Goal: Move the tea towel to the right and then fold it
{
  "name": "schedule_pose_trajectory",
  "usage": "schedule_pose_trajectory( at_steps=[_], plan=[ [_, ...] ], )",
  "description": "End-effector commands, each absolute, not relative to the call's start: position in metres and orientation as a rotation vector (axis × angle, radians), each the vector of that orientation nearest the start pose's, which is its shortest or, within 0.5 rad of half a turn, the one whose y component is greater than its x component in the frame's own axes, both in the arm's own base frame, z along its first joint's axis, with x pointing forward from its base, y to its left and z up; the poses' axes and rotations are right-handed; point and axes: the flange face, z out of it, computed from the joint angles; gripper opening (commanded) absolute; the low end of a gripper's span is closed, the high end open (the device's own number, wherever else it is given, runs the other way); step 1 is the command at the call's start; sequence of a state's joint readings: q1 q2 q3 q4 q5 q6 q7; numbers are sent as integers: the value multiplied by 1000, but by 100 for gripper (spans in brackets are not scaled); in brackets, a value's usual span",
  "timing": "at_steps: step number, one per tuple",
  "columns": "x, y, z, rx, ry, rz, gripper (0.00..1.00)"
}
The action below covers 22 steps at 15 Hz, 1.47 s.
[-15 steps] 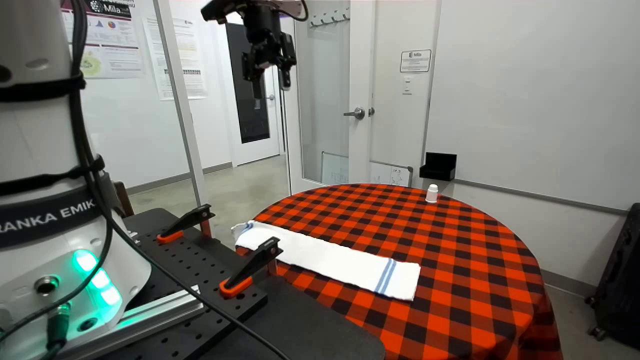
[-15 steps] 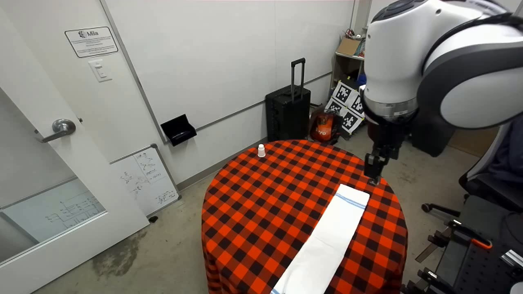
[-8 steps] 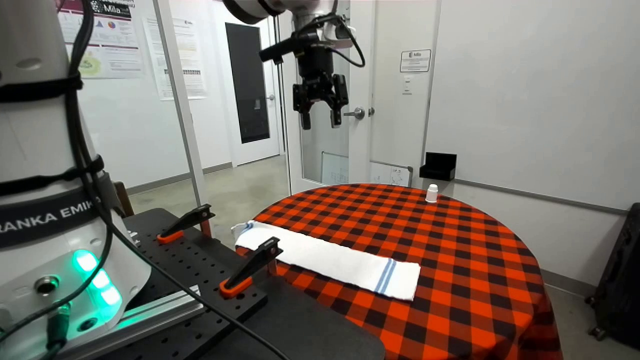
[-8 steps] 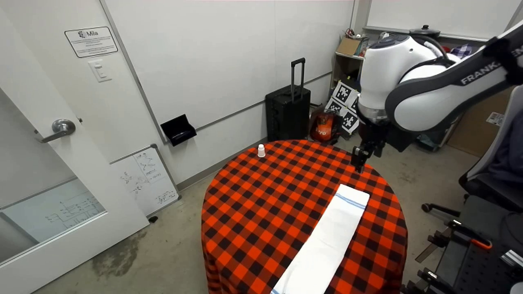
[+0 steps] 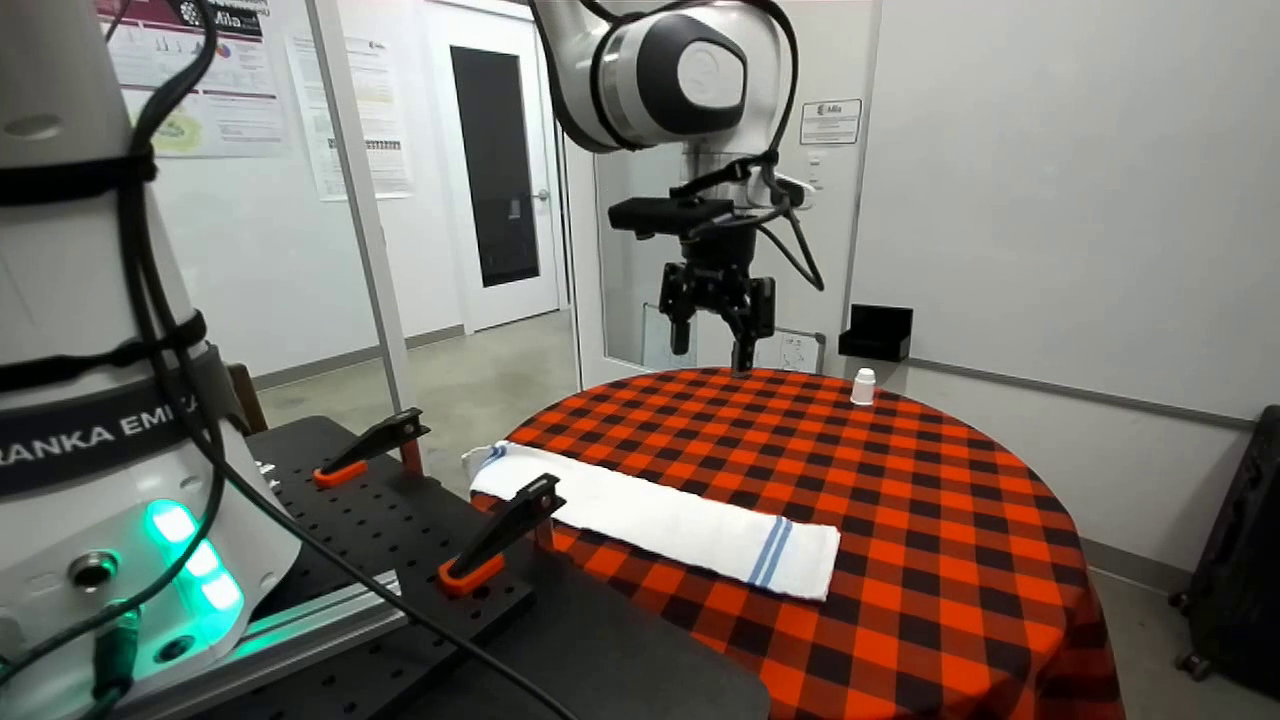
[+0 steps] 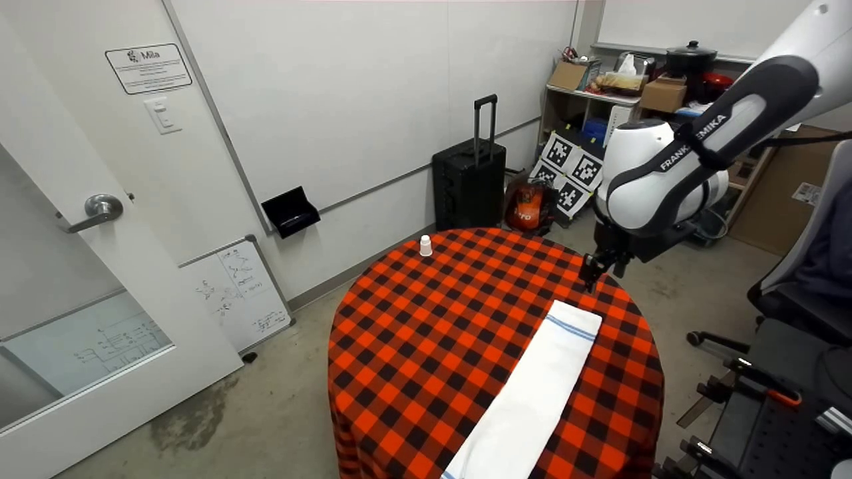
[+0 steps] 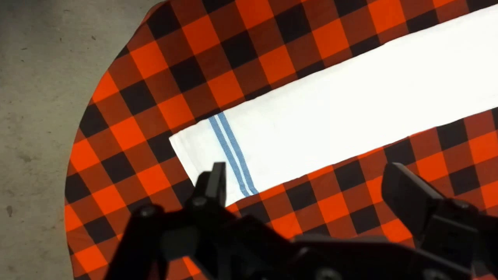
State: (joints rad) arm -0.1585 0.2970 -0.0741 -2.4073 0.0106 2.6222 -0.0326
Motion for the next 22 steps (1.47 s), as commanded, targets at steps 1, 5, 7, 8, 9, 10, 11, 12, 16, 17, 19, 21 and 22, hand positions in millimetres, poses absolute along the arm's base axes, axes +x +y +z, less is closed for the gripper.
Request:
schedule_pose_trajectory(
  at_steps=[1, 5, 7, 8, 9, 10, 11, 12, 16, 17, 19, 21, 22],
  plan=[
    [494, -138, 144, -3098, 322, 112, 100],
    [501, -176, 101, -3155, 387, 165, 100],
    [503, -193, 84, -3160, 418, 180, 100],
    [504, -198, 77, -3150, 425, 176, 100],
    [507, -204, 70, -3132, 437, 156, 100],
    [510, -207, 64, -3112, 450, 140, 100],
    [515, -211, 55, -3088, 454, 128, 100],
    [519, -213, 45, -3079, 451, 140, 100],
    [534, -225, 9, -3052, 406, 166, 100],
    [539, -230, 1, -3049, 398, 167, 100],
    [546, -237, -11, -3051, 384, 181, 100],
    [551, -244, -20, -3050, 385, 200, 100],
    [553, -248, -23, -3048, 392, 208, 100]
  ],
)
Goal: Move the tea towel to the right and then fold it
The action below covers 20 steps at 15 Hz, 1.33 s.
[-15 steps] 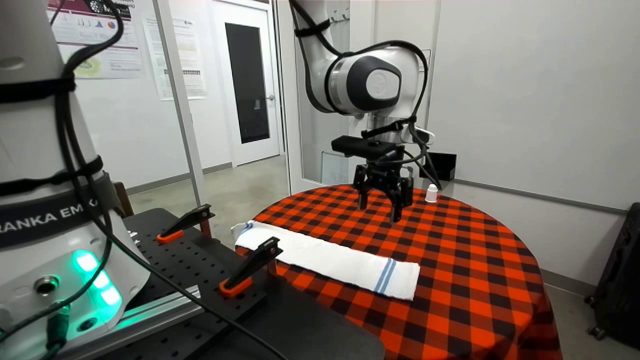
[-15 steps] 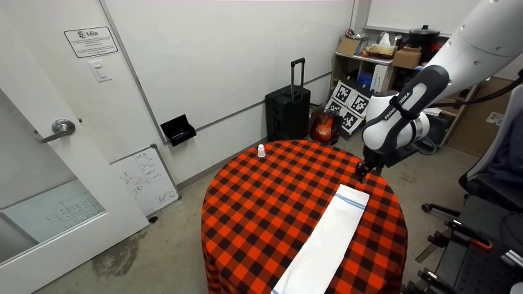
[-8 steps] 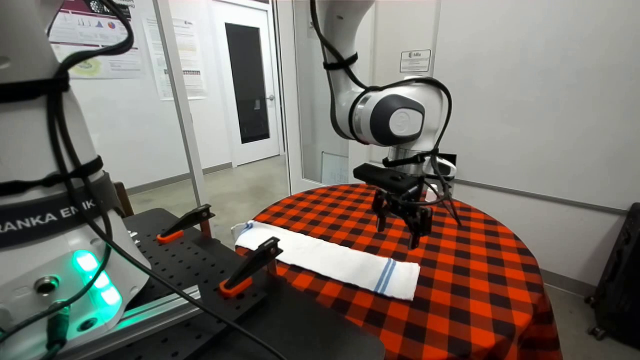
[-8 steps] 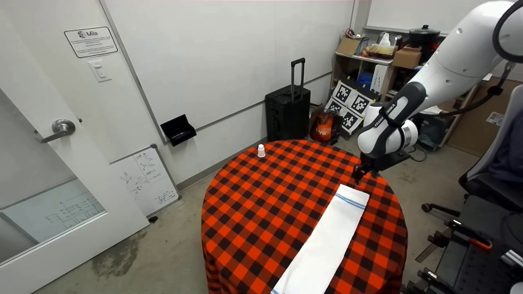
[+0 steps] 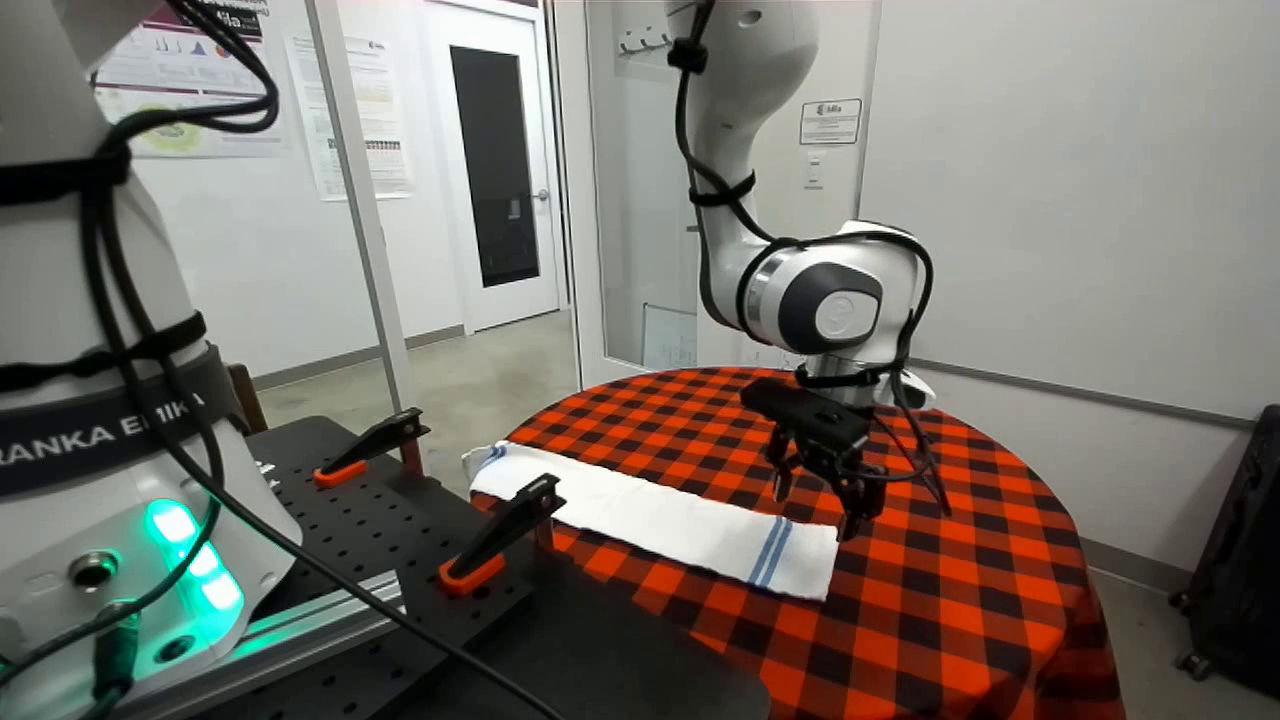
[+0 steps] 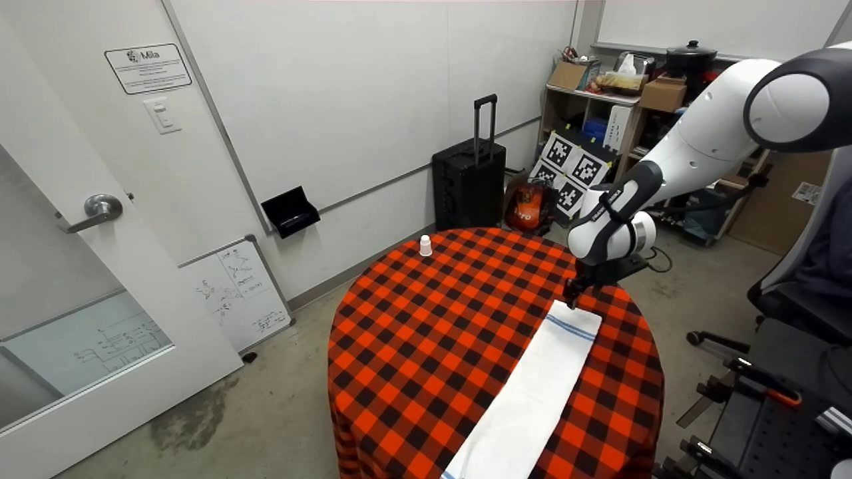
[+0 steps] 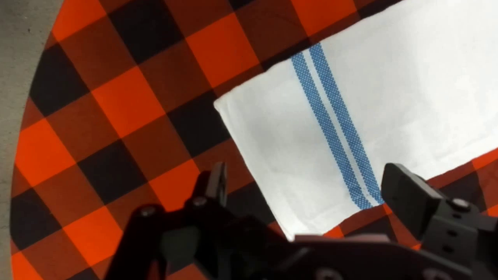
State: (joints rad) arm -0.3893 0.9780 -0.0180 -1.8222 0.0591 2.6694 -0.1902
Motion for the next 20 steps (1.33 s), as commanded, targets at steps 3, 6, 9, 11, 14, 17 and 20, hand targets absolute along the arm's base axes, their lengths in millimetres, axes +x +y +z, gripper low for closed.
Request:
schedule_pose_trajectory(
  at_steps=[3, 6, 9, 11, 14, 17, 20],
  plan=[
    [556, -259, -30, -3033, 422, 240, 100],
    [554, -265, -40, -3002, 443, 299, 100],
    [551, -265, -52, -2978, 440, 348, 100],
    [549, -264, -60, -2966, 439, 371, 100],
    [547, -262, -69, -2956, 440, 400, 100],
    [544, -263, -75, -2949, 441, 420, 100],
    [543, -263, -80, -2943, 438, 431, 100]
  ],
)
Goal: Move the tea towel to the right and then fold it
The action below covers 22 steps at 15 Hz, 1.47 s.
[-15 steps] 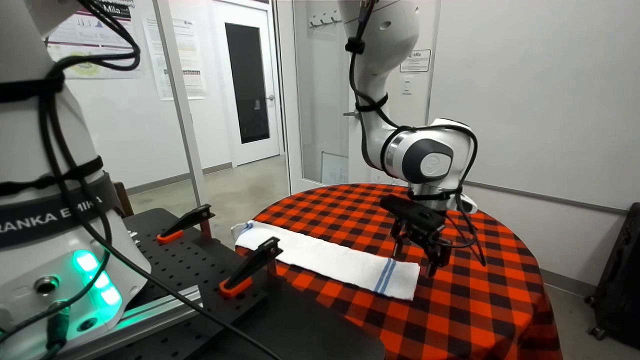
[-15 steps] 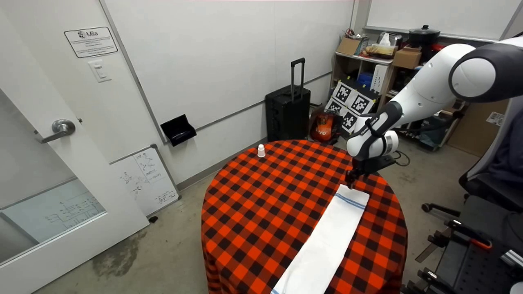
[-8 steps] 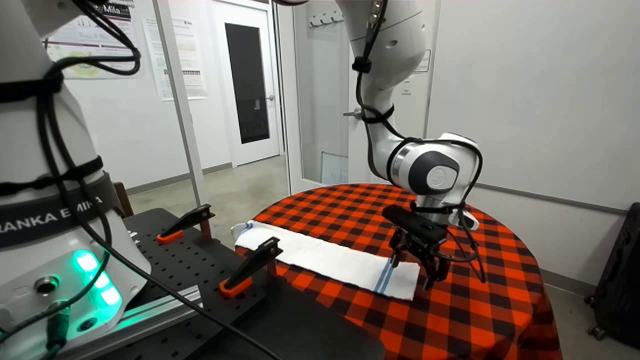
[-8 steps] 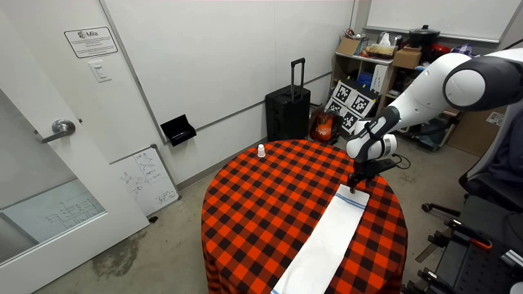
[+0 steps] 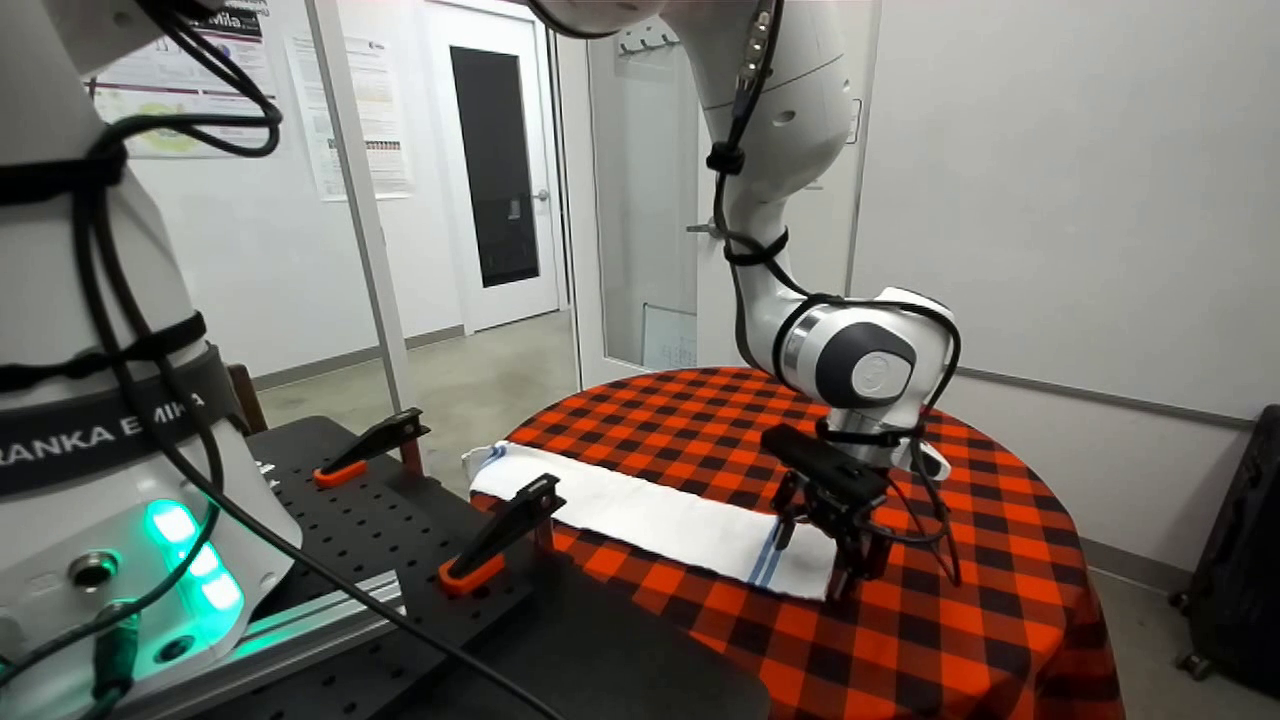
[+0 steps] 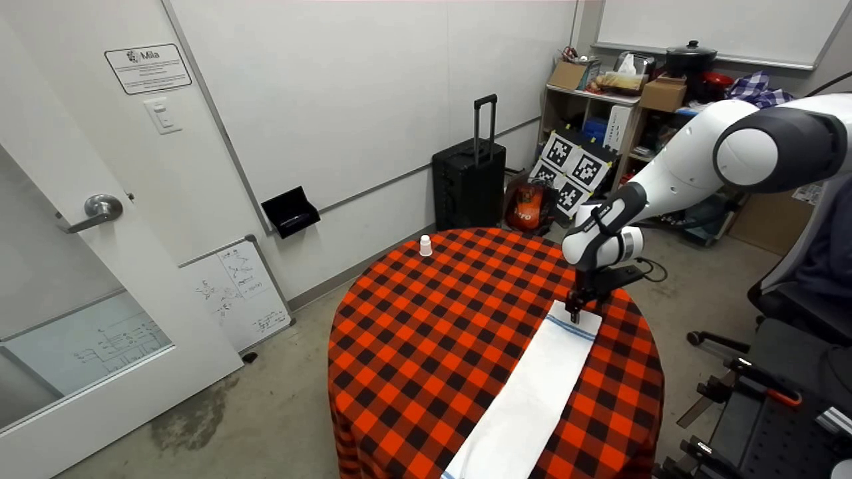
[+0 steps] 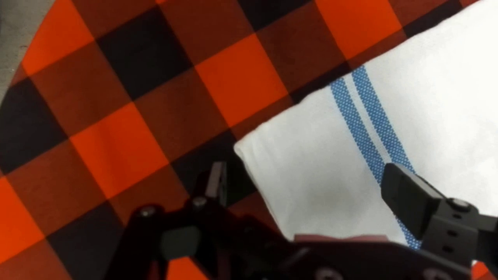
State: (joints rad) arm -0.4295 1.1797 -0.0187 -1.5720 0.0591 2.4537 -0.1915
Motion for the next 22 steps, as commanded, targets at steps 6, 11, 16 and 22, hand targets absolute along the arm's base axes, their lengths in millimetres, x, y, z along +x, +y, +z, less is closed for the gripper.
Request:
schedule_pose_trajectory(
  at_steps=[6, 11, 16, 22],
  plan=[
    [542, -259, -86, -2939, 429, 437, 61],
    [545, -257, -81, -2938, 423, 437, 22],
    [551, -256, -71, -2945, 410, 430, 0],
    [574, -244, -23, -3009, 315, 374, 2]
  ],
)
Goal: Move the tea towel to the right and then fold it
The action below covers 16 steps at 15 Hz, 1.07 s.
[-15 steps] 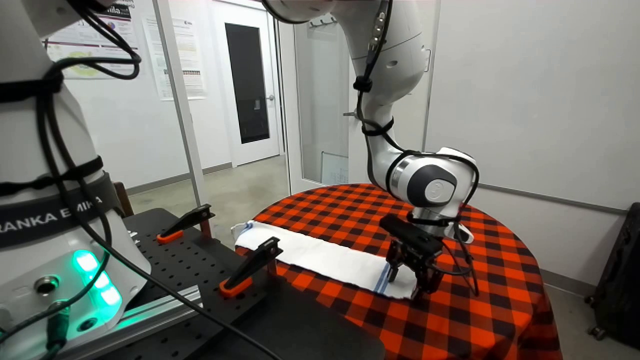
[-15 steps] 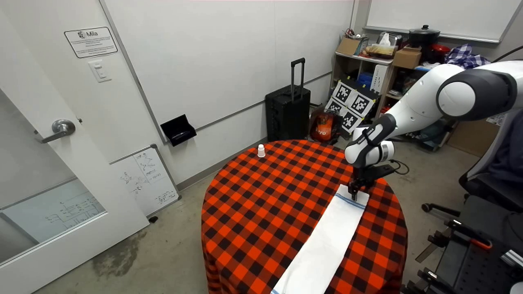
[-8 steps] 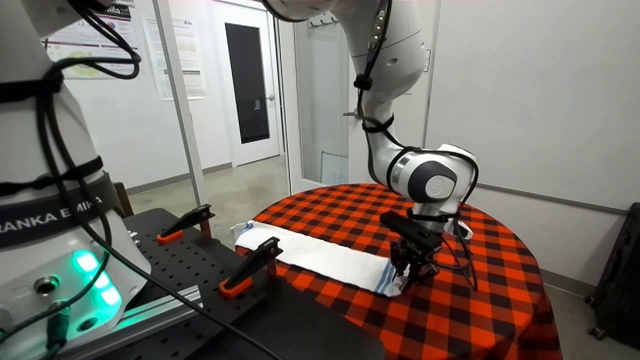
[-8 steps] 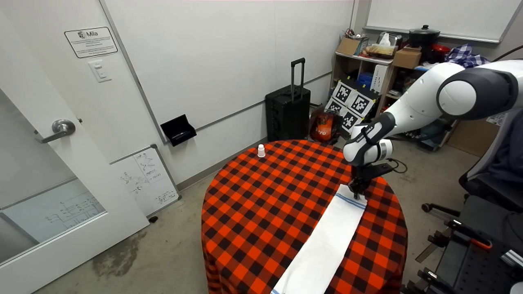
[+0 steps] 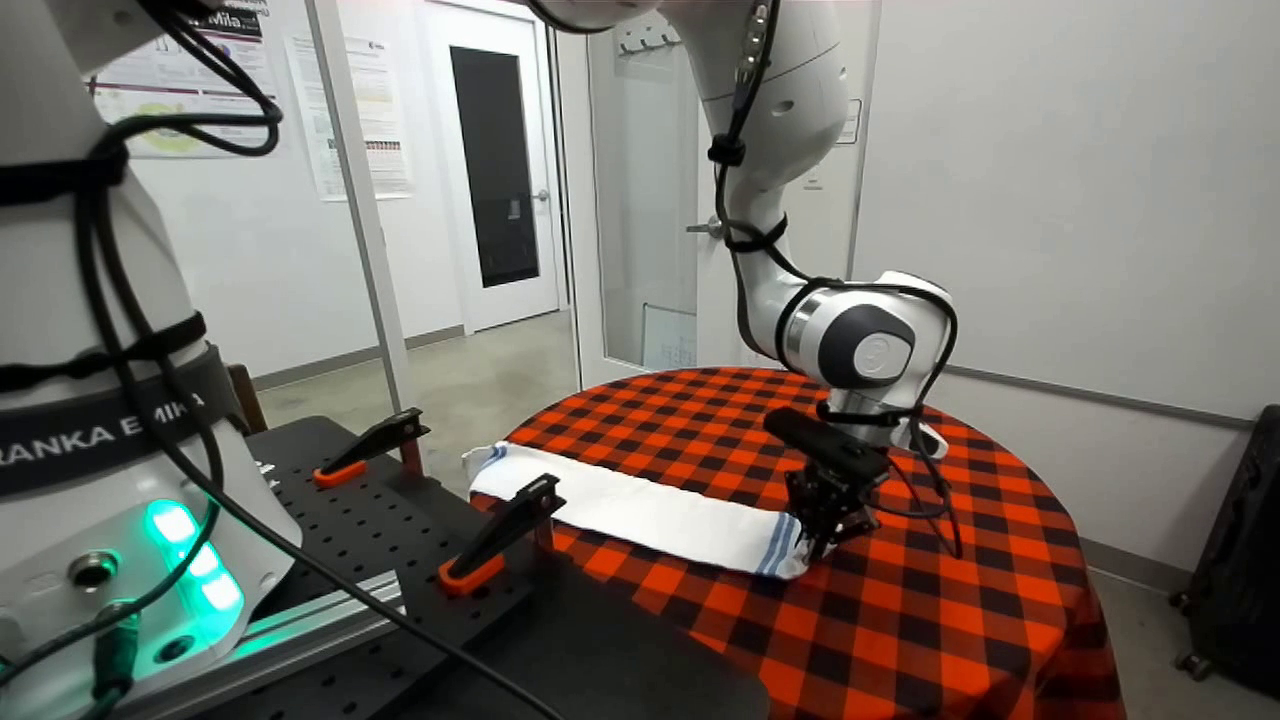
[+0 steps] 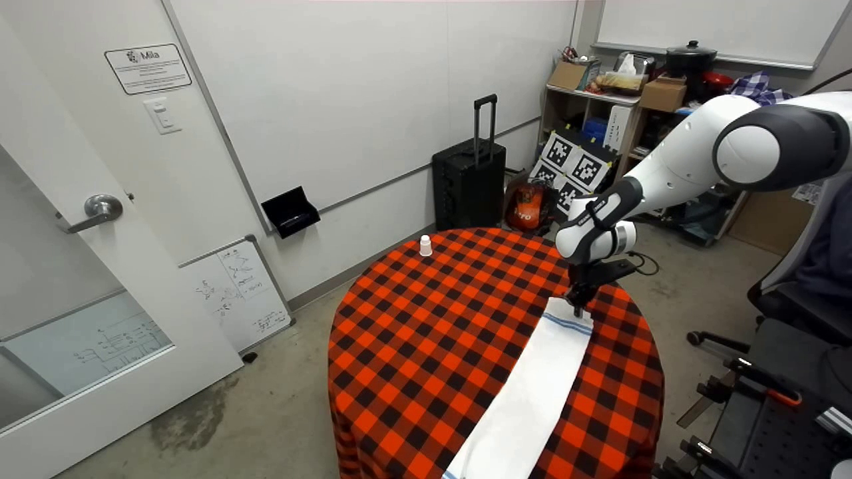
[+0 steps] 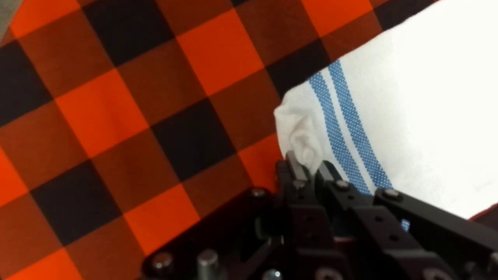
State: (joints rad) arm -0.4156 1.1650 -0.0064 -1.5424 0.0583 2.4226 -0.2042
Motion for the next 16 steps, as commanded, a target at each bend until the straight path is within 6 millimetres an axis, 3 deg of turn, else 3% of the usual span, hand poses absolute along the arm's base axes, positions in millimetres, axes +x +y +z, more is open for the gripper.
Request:
schedule_pose_trajectory(
  at_steps=[1, 9, 16],
  plan=[
    [580, -241, -11, -3024, 298, 353, 2],
    [631, -216, 121, -3178, 177, 125, 2],
    [619, -238, 232, -3329, 211, -26, 2]
  ],
)
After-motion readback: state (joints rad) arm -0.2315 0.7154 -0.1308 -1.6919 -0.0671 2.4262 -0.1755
